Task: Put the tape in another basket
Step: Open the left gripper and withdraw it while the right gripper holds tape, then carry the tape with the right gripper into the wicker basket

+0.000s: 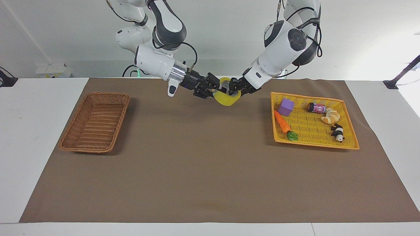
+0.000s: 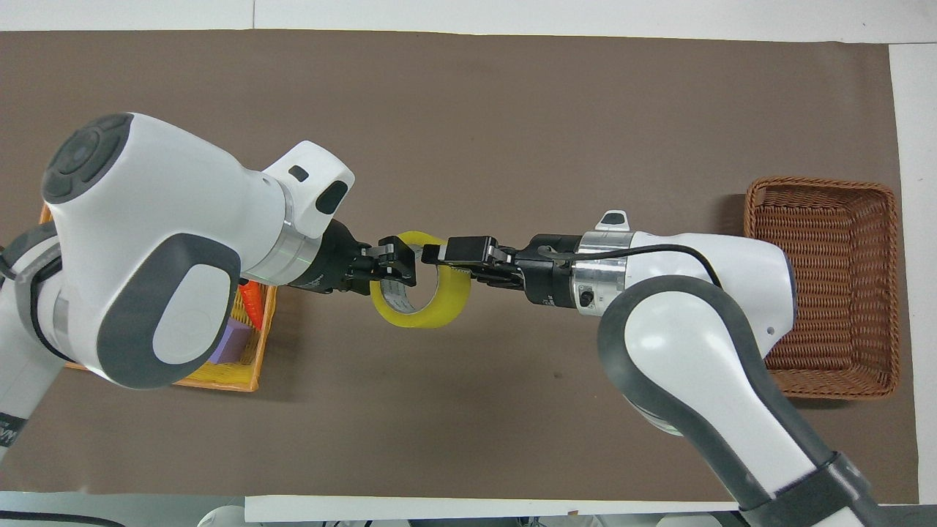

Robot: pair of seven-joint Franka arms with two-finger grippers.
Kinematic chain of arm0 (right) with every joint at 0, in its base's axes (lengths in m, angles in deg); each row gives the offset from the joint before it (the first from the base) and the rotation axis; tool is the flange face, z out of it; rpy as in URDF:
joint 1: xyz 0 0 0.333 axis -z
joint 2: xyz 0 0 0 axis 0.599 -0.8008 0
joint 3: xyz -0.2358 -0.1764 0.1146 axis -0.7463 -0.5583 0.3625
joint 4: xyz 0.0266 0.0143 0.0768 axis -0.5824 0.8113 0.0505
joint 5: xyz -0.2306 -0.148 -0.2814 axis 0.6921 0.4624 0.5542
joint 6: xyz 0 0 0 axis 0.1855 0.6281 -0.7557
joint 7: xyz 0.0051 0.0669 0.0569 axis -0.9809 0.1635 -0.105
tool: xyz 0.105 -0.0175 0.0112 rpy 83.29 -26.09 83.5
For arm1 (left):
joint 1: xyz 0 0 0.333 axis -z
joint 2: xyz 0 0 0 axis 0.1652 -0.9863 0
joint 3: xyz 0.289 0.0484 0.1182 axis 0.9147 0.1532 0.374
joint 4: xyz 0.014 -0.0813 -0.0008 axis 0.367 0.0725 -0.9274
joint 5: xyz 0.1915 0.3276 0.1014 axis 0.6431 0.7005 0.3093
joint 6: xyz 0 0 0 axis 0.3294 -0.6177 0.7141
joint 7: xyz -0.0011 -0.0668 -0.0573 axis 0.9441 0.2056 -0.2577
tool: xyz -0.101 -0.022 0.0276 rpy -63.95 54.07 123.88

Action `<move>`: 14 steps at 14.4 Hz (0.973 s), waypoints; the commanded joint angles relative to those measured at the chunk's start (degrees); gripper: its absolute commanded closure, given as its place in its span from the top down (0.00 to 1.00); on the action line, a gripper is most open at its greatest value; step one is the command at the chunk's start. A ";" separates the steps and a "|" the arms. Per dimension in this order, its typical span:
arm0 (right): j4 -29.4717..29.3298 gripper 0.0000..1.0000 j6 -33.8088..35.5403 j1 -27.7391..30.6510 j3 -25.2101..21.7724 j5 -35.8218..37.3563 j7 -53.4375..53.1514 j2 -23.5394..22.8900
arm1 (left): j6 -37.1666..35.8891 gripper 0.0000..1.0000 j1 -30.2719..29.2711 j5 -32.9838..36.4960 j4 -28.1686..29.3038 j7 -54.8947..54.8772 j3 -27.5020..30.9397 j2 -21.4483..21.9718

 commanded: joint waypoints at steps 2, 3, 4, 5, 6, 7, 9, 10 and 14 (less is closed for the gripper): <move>0.10 0.00 1.27 1.24 -0.16 0.73 1.50 0.63 | -10.67 1.00 -7.10 2.00 -5.88 -0.53 0.60 1.85; 0.01 0.00 3.36 3.33 -0.16 3.87 1.58 0.89 | -11.39 1.00 -10.18 6.01 -6.06 -0.70 0.60 2.02; -0.25 0.00 7.12 5.96 -0.25 6.86 1.59 1.16 | -11.65 1.00 -13.25 10.93 -5.98 -0.87 0.51 2.54; -0.34 0.00 10.99 9.21 -0.25 9.33 1.85 1.59 | -12.09 1.00 -15.98 15.15 -5.72 -2.36 0.51 2.64; -0.43 0.00 15.38 12.98 -0.25 11.36 2.89 2.29 | -12.36 1.00 -18.97 17.46 -5.63 -7.33 0.51 2.64; -0.78 0.00 20.90 18.16 -0.25 13.38 4.91 2.39 | -12.45 1.00 -22.21 18.00 -5.71 -14.43 0.60 2.55; -1.83 0.00 29.36 28.44 -0.25 18.55 9.91 2.30 | -12.36 1.00 -26.53 19.84 -5.10 -23.69 0.60 2.64; -2.62 0.00 32.44 33.71 -0.34 21.80 11.68 1.95 | -11.92 1.00 -28.29 20.20 -4.92 -26.08 0.60 2.64; -16.48 0.00 50.20 54.91 -0.51 33.67 28.88 -11.03 | -11.57 1.00 -30.94 20.47 -5.01 -26.37 0.69 2.55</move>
